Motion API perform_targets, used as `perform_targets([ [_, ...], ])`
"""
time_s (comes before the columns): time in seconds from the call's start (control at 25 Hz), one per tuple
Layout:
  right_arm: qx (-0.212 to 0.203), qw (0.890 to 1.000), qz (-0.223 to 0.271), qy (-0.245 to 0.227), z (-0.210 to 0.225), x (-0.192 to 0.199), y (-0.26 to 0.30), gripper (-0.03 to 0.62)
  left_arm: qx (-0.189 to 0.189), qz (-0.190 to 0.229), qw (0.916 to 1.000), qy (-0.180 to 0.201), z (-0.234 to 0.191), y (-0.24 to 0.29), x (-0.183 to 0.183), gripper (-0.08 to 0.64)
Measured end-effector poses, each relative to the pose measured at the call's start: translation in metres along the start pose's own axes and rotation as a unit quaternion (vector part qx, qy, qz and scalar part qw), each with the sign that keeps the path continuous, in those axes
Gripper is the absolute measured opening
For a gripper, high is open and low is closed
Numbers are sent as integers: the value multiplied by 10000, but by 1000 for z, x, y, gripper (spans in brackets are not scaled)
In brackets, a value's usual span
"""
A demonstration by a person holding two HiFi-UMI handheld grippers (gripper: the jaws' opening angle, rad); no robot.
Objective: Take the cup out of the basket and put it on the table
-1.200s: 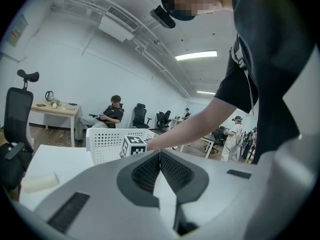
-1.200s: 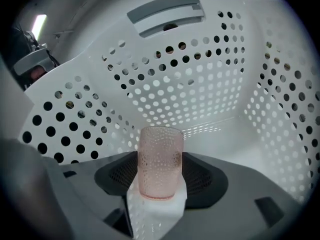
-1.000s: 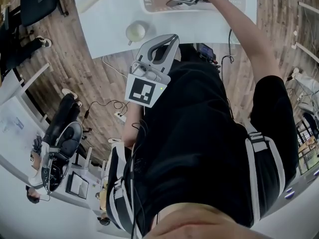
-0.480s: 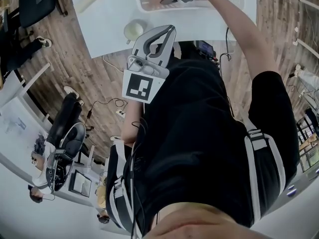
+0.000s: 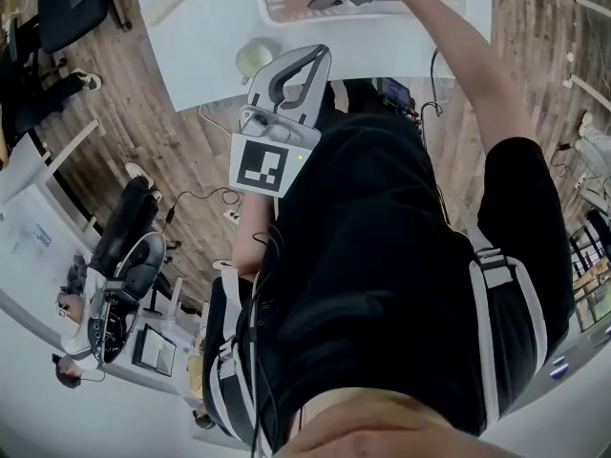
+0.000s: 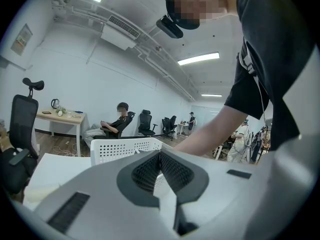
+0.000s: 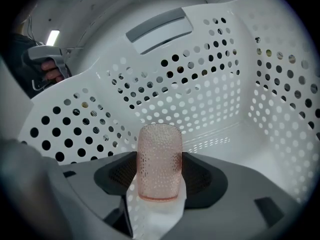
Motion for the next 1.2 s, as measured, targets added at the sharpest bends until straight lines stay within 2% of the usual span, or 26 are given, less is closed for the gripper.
perform_targets([
  [0.28,230,9985,443,239,0,-5,-30,275,-6,43,10000,-59,1,1,-1,21],
  [0.6,678,9890,1315,88,-23,-28,-81,275,20,158,9999,-20,3,-3,0,21],
  [0.92,1104,9698,2174,-74,-44,-54,-128,275,-25,347,9994,10,1,-4,-5,21],
  [1.2,1538,9444,2898,-218,-80,-68,-173,275,-93,376,9991,169,10,-8,-11,21],
])
Point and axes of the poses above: the fingertips, and each gripper's own axes: y forward along the fingers, z to its right, x out of its underside, the point moved 9 cm from there along -y, backward along the fingers, and after that the axes turned 6 degrees about -y, right-handed, at the moved point
